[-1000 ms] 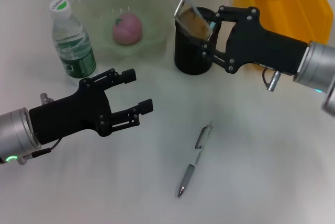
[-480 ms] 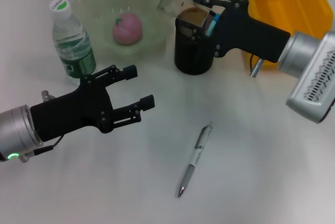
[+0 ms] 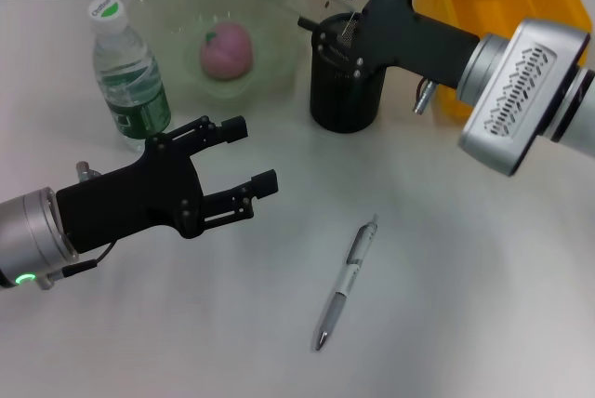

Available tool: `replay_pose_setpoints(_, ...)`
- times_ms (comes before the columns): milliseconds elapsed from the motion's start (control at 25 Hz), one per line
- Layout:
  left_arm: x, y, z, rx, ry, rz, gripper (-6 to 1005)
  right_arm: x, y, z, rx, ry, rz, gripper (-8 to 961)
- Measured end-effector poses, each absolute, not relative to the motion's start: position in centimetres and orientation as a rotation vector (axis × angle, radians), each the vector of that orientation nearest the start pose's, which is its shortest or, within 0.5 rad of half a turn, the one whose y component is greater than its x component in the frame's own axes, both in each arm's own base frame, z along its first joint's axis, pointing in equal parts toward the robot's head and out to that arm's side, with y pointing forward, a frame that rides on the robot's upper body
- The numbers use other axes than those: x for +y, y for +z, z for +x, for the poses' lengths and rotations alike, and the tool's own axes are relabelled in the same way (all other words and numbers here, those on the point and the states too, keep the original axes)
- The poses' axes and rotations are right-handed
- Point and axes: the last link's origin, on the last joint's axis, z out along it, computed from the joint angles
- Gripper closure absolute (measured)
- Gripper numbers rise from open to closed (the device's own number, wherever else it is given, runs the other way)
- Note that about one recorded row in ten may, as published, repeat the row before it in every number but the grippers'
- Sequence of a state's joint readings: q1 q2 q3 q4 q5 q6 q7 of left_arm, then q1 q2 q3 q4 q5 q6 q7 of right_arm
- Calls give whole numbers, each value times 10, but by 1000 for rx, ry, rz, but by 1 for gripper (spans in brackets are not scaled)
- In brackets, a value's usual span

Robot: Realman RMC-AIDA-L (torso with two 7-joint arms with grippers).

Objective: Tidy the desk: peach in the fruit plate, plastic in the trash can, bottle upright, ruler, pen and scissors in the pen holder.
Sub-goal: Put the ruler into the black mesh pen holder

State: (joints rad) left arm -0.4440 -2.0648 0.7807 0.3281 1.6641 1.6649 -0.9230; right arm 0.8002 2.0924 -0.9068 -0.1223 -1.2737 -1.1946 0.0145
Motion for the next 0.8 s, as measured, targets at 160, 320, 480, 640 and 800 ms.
replay_pose_setpoints(160, 279, -28, -268, -398, -1104, -2586, 202, 398, -65, 193, -426, 570, -2208, 562)
replay_pose_setpoints(320, 278, -27, -268, -390, -1106, -2586, 202, 402, -67, 195, -307, 581, -2222, 545)
replay_pose_setpoints(480, 278, -27, -268, -386, -1108, -2586, 202, 403, -67, 196, -154, 635, -2255, 529)
replay_pose_setpoints(640, 278, -27, -267, -374, -1114, -2589, 202, 405, -67, 195, 22, 717, -2281, 512)
replay_pose_setpoints(800, 278, -26, -266, -367, -1121, -2591, 202, 404, -67, 197, 104, 744, -2282, 495)
